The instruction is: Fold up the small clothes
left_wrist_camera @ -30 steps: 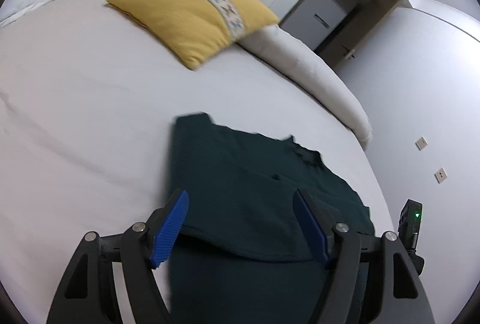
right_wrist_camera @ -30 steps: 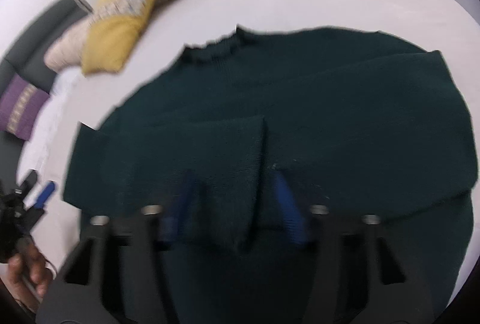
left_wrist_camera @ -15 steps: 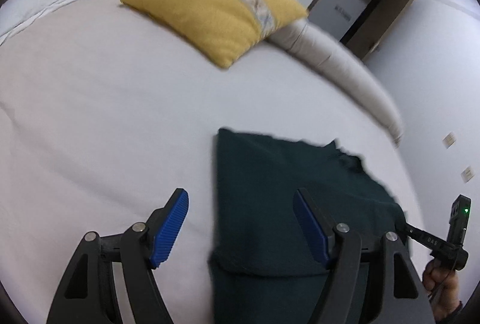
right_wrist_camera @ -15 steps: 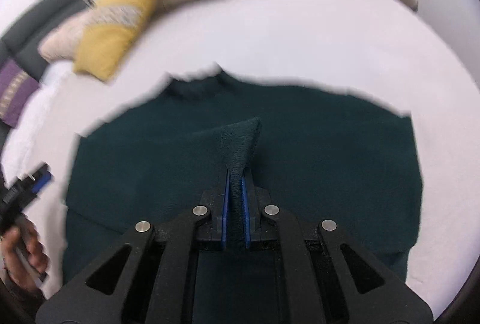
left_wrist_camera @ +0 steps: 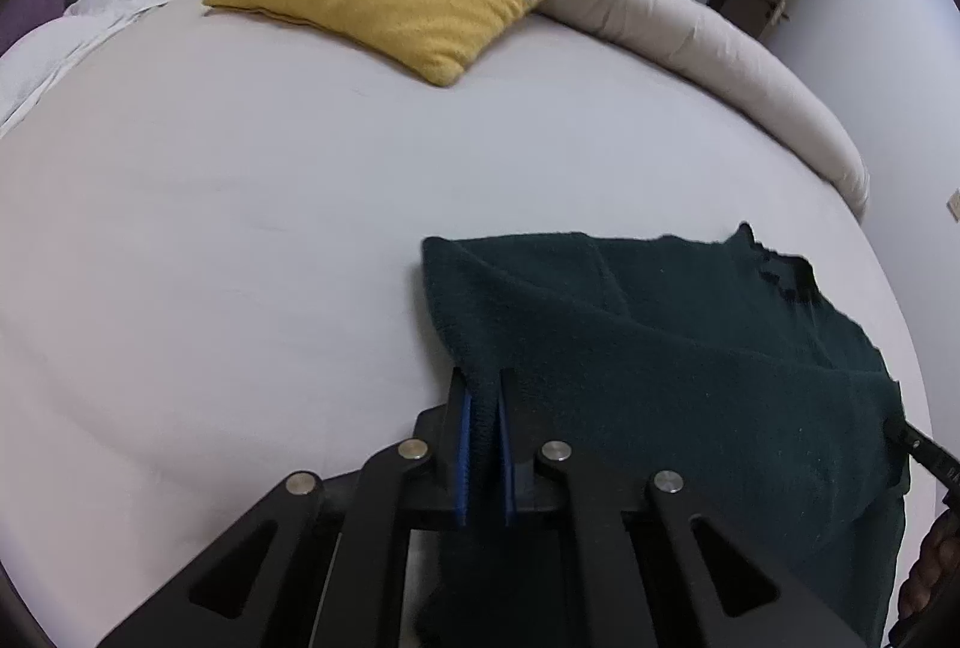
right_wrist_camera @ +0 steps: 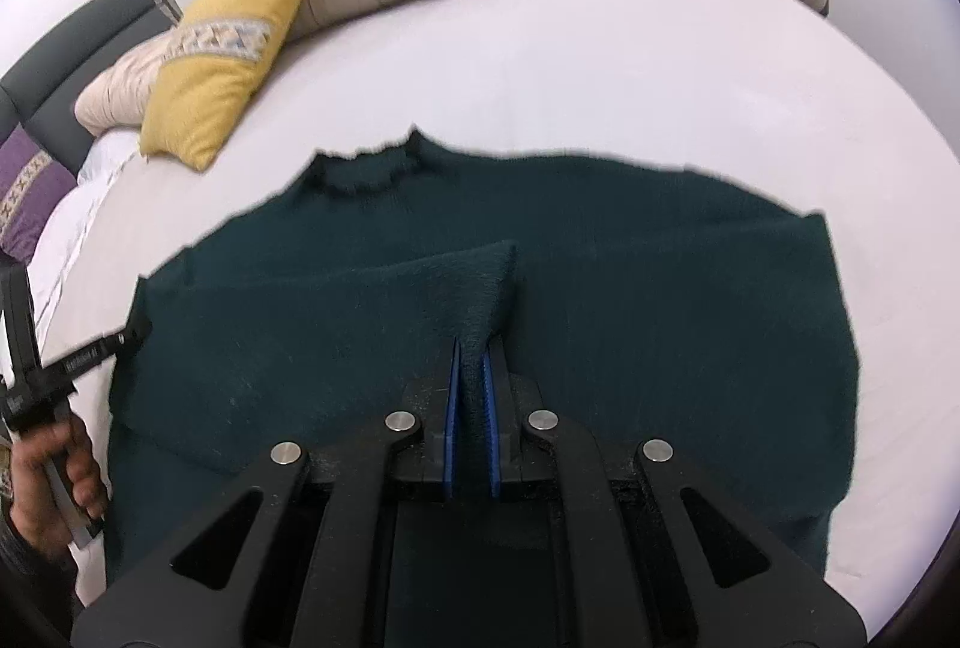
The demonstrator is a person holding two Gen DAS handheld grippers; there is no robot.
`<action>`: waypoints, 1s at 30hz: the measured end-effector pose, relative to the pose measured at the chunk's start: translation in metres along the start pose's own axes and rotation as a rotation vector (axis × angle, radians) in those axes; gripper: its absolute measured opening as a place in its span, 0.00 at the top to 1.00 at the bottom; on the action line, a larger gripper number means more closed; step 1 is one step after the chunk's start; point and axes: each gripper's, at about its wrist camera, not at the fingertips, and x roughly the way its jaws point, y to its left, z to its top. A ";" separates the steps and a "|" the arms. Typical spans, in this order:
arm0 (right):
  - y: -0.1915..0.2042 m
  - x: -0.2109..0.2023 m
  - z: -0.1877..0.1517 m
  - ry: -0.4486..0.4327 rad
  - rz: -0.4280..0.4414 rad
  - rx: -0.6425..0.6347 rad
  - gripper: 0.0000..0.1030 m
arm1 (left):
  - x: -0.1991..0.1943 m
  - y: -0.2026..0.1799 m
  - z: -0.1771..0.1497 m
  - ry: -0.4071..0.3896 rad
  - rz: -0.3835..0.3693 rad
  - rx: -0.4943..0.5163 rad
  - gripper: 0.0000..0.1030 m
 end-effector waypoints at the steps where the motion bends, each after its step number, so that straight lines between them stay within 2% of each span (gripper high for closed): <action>1: -0.001 -0.002 0.000 -0.006 0.005 0.011 0.95 | 0.003 0.005 -0.002 -0.003 -0.002 -0.020 0.92; 4: -0.021 0.024 -0.016 0.058 0.002 0.071 0.95 | 0.010 0.007 -0.007 -0.023 0.003 -0.004 0.91; 7: -0.031 0.018 -0.023 0.017 0.060 0.120 0.95 | 0.008 0.008 -0.003 -0.019 -0.014 0.004 0.89; 9: -0.027 0.010 -0.019 0.023 0.036 0.099 0.94 | 0.001 0.013 0.000 -0.015 -0.020 -0.015 0.85; 11: -0.024 -0.002 -0.016 0.006 0.018 0.090 0.94 | -0.017 0.014 -0.001 -0.055 0.030 -0.031 0.81; 12: -0.023 -0.009 -0.015 -0.007 0.009 0.099 0.90 | -0.029 0.013 -0.001 -0.085 0.040 -0.028 0.81; 14: -0.023 -0.021 -0.016 -0.006 0.030 0.147 0.90 | -0.044 0.005 -0.004 -0.102 0.002 -0.019 0.80; 16: -0.018 -0.020 -0.022 0.010 0.054 0.144 0.82 | -0.047 -0.010 -0.010 -0.083 -0.020 0.035 0.78; 17: -0.015 -0.013 -0.024 0.032 0.034 0.127 0.76 | -0.045 -0.020 -0.014 -0.076 -0.020 0.074 0.76; 19: -0.014 0.001 -0.029 0.081 0.004 0.104 0.75 | -0.033 -0.027 -0.017 -0.049 0.012 0.106 0.76; 21: -0.013 0.005 -0.030 0.074 -0.008 0.066 0.83 | -0.010 -0.024 -0.022 0.019 0.023 0.109 0.76; 22: -0.013 0.003 -0.029 0.077 -0.011 0.069 0.89 | -0.008 -0.025 -0.023 0.005 0.024 0.125 0.75; 24: -0.016 -0.005 -0.029 0.076 -0.016 0.077 0.94 | -0.010 -0.027 -0.025 -0.008 0.029 0.157 0.75; 27: -0.017 -0.017 -0.034 0.063 -0.014 0.102 0.95 | -0.008 -0.024 -0.025 -0.011 0.020 0.151 0.75; 30: -0.028 -0.002 -0.042 0.085 -0.008 0.103 0.95 | -0.002 -0.026 -0.031 -0.030 0.032 0.195 0.75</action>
